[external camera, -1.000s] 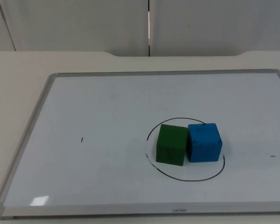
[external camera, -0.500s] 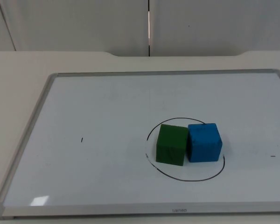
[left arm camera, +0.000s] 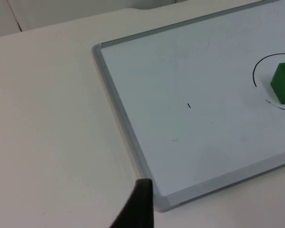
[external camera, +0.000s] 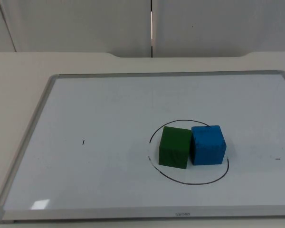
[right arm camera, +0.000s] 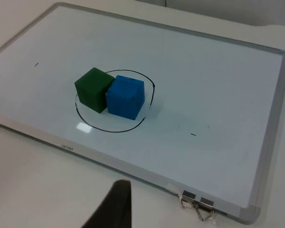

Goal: Push the two cubes into the marked area.

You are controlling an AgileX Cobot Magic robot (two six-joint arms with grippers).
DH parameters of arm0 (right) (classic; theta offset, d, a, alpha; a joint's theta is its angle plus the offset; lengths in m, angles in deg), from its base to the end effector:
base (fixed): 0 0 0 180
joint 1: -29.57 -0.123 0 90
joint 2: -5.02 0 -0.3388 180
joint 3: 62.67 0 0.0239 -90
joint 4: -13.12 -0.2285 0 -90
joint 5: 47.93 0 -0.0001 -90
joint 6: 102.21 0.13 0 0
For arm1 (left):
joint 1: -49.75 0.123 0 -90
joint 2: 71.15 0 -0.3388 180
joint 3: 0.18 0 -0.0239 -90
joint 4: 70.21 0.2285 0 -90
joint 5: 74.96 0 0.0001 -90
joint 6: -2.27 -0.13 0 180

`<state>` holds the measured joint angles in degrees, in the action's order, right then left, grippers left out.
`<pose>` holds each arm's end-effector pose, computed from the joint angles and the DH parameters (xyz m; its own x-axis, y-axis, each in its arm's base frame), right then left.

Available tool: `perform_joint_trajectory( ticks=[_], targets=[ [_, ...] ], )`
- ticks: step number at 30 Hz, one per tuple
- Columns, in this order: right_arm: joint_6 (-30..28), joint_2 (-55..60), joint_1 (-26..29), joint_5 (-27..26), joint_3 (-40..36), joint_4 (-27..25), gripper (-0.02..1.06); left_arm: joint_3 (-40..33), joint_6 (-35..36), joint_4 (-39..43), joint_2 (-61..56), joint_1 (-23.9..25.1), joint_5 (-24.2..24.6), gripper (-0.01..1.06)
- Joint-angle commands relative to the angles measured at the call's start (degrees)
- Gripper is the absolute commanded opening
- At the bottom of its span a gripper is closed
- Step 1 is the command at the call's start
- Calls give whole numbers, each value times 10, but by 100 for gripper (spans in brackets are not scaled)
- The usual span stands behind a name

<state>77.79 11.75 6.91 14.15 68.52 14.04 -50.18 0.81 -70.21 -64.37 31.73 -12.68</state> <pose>-0.0422 -0.0196 0.2514 -0.4250 -0.1856 -0.8860 -0.3768 0.9262 -0.0132 -0.0426 0.0139 0.2449 -0.4539 0.1744 -0.8738 0.3210 0.9468 0.0223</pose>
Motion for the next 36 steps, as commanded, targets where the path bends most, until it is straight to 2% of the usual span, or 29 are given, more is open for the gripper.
perform_joint_trajectory(
  ticks=[1, 2, 12, 15, 18, 36],
  targets=[
    [-5, -2, 1, -2, -1, 3, 102, -2, 5, 4, -2, 1, -6, 87],
    [-5, -2, 1, -2, -1, 3, 105, -2, 5, 4, -2, 1, -6, 87],
    [-5, -2, 1, -2, -1, 3, 105, -2, 5, 4, -2, 1, -6, 88],
    [-5, -2, 1, -2, -1, 3, 105, -2, 4, 4, -2, 1, -6, 93],
    [-5, -2, 1, -2, -1, 3, 105, -2, 4, 4, -2, 1, -6, 105],
    [-5, -2, 1, -2, -1, 1, 105, -2, 4, 4, -2, 1, -6, 105]
  ],
)
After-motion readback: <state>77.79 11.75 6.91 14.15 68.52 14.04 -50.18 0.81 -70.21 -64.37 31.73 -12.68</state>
